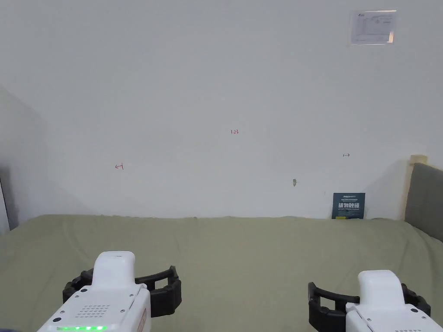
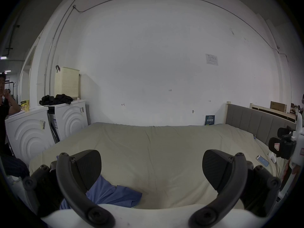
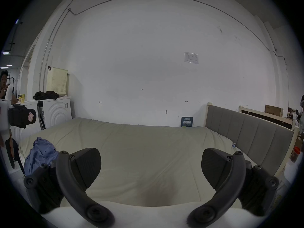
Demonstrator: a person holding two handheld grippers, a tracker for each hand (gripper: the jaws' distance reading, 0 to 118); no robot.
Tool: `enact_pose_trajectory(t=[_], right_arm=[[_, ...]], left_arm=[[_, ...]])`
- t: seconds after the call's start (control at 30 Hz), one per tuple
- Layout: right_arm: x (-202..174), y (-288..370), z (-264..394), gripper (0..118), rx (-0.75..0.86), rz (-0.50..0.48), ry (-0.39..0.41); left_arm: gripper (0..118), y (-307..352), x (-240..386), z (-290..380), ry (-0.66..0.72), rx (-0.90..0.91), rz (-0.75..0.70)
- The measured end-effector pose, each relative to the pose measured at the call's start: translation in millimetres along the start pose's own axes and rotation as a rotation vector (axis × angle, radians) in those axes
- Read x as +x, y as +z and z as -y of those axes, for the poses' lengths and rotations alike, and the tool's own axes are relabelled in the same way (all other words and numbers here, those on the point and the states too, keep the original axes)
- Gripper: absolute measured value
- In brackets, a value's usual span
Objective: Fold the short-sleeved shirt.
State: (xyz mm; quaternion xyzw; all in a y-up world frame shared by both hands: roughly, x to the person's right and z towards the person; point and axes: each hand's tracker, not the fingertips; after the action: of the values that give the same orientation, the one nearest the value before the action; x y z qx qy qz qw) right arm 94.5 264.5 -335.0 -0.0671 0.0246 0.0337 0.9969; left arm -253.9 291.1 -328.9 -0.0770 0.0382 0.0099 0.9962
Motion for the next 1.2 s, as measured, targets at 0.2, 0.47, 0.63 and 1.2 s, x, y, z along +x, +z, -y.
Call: enact_pose_trajectory(t=[0.2, 0.47, 0.63, 1.2], right_arm=[[-2, 2, -3, 16, 0.000, 0.036, 0.000], [6, -1, -1, 0, -0.021, 0.030, -0.018], [6, -1, -2, 0, -0.025, 0.040, -0.024], [-44, -26, -2, 0, -0.049, -0.076, 0.021]], left_arm=[[22, -1, 1, -1, -0.030, -0.008, 0.003], [0, -2, -1, 4, 0.008, -0.024, 0.027], [0, -5, 1, 3, 0.001, -0.028, 0.045], [0, 13, -60, 15, 0.018, -0.071, -0.095]])
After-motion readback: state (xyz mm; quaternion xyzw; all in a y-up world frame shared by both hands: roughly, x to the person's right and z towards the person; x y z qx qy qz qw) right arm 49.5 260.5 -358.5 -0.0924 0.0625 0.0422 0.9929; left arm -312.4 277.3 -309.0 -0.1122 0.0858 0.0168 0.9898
